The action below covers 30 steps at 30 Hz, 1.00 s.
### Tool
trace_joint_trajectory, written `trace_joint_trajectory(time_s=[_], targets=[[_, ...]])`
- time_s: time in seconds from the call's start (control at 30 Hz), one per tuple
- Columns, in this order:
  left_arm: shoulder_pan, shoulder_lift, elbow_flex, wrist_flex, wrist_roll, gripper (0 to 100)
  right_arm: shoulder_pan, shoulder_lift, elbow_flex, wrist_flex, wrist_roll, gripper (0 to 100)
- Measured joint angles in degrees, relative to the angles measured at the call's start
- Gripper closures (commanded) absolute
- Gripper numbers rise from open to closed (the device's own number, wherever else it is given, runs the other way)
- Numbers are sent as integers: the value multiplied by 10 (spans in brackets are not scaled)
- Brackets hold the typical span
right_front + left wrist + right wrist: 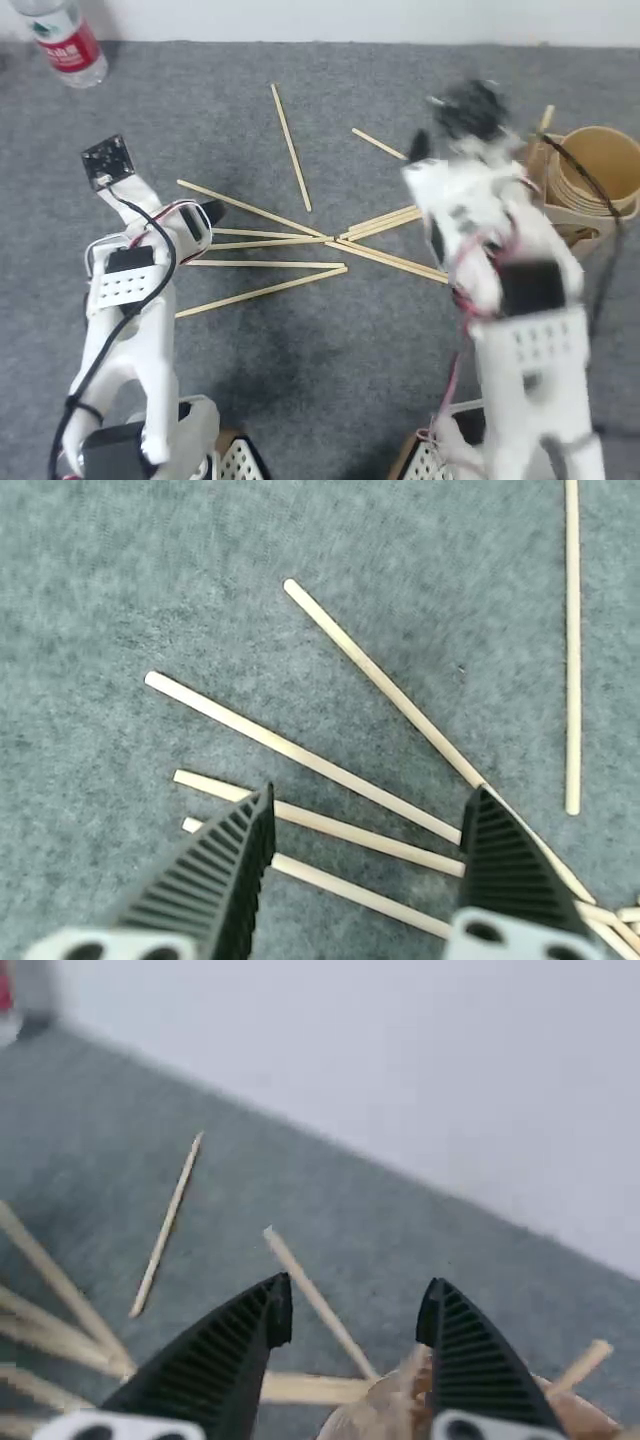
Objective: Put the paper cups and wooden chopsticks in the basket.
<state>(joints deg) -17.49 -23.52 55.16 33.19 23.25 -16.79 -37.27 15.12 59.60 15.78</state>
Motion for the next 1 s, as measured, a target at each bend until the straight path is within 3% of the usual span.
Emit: trace_joint_trajectory(time_s=[0.3, 0.73, 1.0], targets=[[0, 0, 7, 0, 0, 717, -55, 360, -226, 84, 104, 794], [0, 0, 7, -3, 0, 717, 24, 845, -607, 84, 117, 794], [0, 0, 7, -3, 0, 717, 56, 1041, -813, 98, 116, 794]])
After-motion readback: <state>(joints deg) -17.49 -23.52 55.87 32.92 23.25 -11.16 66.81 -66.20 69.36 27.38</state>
